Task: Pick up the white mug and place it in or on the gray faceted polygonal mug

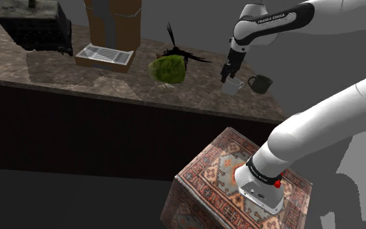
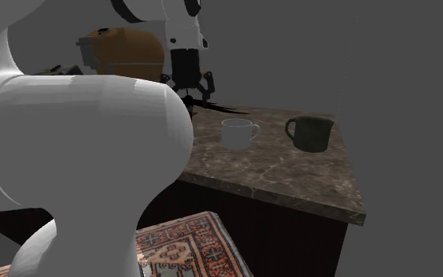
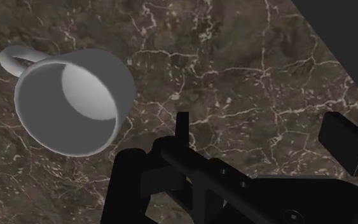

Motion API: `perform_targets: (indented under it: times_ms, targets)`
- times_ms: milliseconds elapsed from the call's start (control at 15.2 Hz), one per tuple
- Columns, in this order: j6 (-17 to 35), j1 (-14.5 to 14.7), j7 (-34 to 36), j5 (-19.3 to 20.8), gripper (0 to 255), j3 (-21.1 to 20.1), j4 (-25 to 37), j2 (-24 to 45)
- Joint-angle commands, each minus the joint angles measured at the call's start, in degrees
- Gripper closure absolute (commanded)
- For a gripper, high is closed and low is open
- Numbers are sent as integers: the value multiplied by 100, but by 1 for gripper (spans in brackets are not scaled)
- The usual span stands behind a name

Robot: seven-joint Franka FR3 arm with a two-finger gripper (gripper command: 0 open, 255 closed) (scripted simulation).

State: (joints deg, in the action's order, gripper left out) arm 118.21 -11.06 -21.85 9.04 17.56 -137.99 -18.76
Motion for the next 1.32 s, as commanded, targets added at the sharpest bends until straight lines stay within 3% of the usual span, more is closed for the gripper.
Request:
perform_targets:
  times_ms: [0,462,990,1254]
  targets:
    - [212,-62,-237,13,0,180,169,369]
    - [765,-282,-1099,-233,0,689,948,1697]
    - [1382,-342,-1267,-408,0,737,752,2141]
    - [1382,-342,-1267,-407,0,736,752,2141]
